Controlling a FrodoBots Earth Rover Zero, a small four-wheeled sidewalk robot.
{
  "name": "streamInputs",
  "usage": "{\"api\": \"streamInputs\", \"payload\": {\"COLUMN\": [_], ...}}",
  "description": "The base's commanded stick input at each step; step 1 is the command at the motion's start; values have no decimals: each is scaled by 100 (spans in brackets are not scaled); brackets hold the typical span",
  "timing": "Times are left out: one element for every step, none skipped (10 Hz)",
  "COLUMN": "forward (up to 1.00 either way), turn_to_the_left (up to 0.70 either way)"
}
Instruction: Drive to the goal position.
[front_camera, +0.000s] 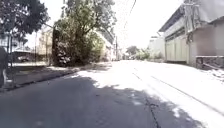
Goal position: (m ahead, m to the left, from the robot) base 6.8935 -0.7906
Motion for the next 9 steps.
{"api": "streamInputs", "payload": {"forward": [100,100,100,97,92,89,86,86,87], "turn_to_the_left": [24,34,17,-1,-2,-4,-4,-1,-1]}}
